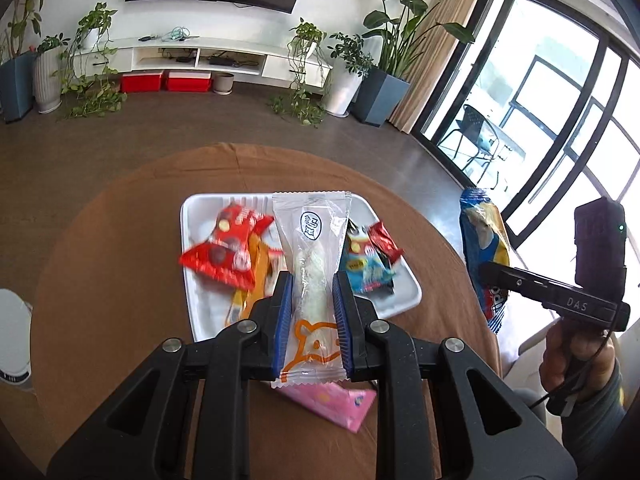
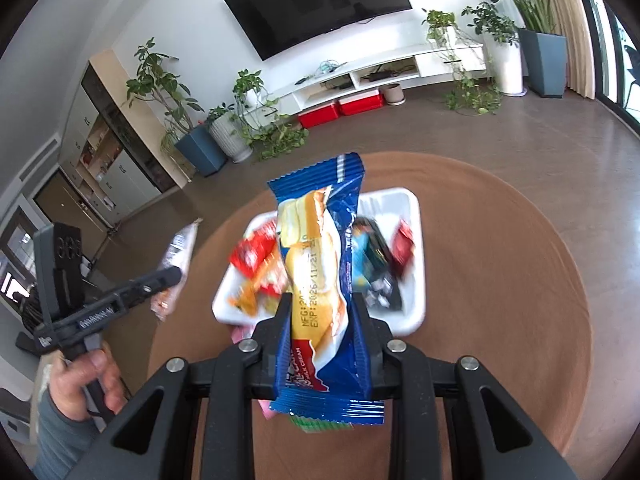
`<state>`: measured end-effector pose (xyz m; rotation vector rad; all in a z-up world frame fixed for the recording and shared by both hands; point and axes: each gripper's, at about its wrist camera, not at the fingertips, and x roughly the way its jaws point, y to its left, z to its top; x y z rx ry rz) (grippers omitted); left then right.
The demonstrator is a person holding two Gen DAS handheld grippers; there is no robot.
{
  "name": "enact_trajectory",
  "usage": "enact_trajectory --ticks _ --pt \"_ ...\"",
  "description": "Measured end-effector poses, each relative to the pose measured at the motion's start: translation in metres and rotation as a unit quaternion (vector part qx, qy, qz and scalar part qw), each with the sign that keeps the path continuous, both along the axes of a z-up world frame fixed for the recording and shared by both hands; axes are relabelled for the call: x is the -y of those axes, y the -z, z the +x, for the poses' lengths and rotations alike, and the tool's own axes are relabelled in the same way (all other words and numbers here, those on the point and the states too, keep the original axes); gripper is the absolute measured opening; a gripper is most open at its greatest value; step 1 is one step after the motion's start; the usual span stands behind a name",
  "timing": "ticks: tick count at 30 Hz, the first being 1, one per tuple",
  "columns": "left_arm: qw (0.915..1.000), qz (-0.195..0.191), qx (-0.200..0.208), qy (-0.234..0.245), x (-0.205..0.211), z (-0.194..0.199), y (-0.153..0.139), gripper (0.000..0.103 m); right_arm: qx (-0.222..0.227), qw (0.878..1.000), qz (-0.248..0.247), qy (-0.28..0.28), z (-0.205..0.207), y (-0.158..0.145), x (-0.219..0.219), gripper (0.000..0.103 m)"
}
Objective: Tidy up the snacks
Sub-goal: 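Lift the clear bar and blue-and-yellow bar toward the white tray with both tools, then lower both bars into the tray and open both tools to release them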
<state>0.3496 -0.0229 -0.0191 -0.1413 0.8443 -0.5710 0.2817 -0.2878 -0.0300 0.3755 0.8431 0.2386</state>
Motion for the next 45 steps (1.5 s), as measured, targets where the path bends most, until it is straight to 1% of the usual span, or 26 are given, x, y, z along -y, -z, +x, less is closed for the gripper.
enact_trajectory --ticks 4,8,13,17,22,31,38,40,45 --pt "0.9999 0.009 -0.009 -0.002 0.010 0.031 0.002 0.019 -0.010 1.000 0.011 -0.016 0.042 0.000 -0.016 0.029" --pt "0.9995 0.025 -0.019 -0.003 0.023 0.059 0.015 0.019 -0.033 0.999 0.009 -0.031 0.080 0.011 -0.038 0.029" --pt "0.9991 0.031 -0.029 -0.009 0.034 0.086 0.037 0.019 -0.062 0.997 -0.008 -0.039 0.111 0.033 -0.060 0.029" --pt "0.9983 0.045 -0.037 -0.004 0.042 0.092 0.058 0.019 -0.078 0.996 -0.018 -0.038 0.124 0.048 -0.066 0.029" --pt "0.9977 0.046 -0.049 -0.010 0.043 0.101 0.086 0.019 -0.095 0.994 -0.041 -0.038 0.135 0.066 -0.069 0.029" --pt "0.9968 0.057 -0.055 -0.012 0.048 0.105 0.108 0.021 -0.102 0.992 -0.062 -0.039 0.141 0.080 -0.075 0.029" --pt "0.9969 0.053 -0.057 -0.009 0.055 0.112 0.114 0.022 -0.097 0.993 -0.065 -0.035 0.140 0.081 -0.079 0.030" --pt "0.9971 0.052 -0.055 -0.006 0.056 0.106 0.112 0.024 -0.095 0.993 -0.063 -0.033 0.139 0.081 -0.078 0.031" --pt "0.9972 0.053 -0.053 -0.001 0.052 0.102 0.106 0.025 -0.089 0.993 -0.064 -0.032 0.135 0.079 -0.080 0.035"
